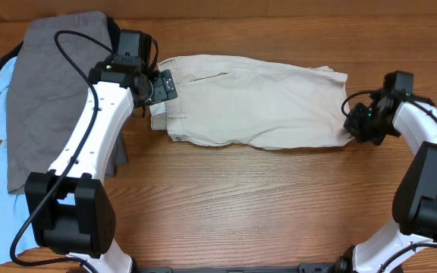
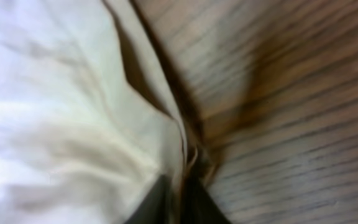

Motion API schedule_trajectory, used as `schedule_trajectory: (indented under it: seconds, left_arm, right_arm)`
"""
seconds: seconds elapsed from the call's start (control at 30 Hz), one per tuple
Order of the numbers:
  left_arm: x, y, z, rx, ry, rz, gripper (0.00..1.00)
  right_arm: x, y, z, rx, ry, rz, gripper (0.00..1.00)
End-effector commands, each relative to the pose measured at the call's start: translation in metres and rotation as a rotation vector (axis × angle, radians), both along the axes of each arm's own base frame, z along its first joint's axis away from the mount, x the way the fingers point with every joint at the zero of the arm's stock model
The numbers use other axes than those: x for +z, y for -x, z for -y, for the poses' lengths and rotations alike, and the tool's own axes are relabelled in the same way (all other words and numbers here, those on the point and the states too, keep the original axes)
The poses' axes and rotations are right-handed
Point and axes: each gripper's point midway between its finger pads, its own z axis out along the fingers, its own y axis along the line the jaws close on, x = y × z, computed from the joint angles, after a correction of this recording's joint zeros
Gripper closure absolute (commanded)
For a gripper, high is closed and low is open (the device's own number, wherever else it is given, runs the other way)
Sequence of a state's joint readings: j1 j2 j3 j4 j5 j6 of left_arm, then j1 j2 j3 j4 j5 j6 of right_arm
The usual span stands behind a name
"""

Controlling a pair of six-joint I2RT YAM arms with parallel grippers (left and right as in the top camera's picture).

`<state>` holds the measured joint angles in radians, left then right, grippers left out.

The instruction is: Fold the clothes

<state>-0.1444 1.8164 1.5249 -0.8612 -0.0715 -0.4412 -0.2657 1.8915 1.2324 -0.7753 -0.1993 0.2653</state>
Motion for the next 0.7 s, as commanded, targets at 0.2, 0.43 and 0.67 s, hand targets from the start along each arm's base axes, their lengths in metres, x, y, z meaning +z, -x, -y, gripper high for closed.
schedule_trajectory:
  seconds: [0.2, 0.43, 0.67]
  left_arm:
    - [0.000, 0.002, 0.004, -0.024, 0.035, -0.019, 0.00]
    - [-0.016, 0.004, 0.010, -0.072, 0.060, -0.068, 0.02]
    - [-0.028, -0.006, -0.012, -0.077, 0.112, -0.070, 0.01]
  right_arm:
    - [0.096, -0.066, -0.003, 0.158, 0.080, 0.269, 0.20]
    - [0.077, -0.074, -0.018, 0.239, 0.146, 0.243, 0.46]
    - [0.038, -0.086, -0.021, 0.254, 0.137, 0.208, 0.94]
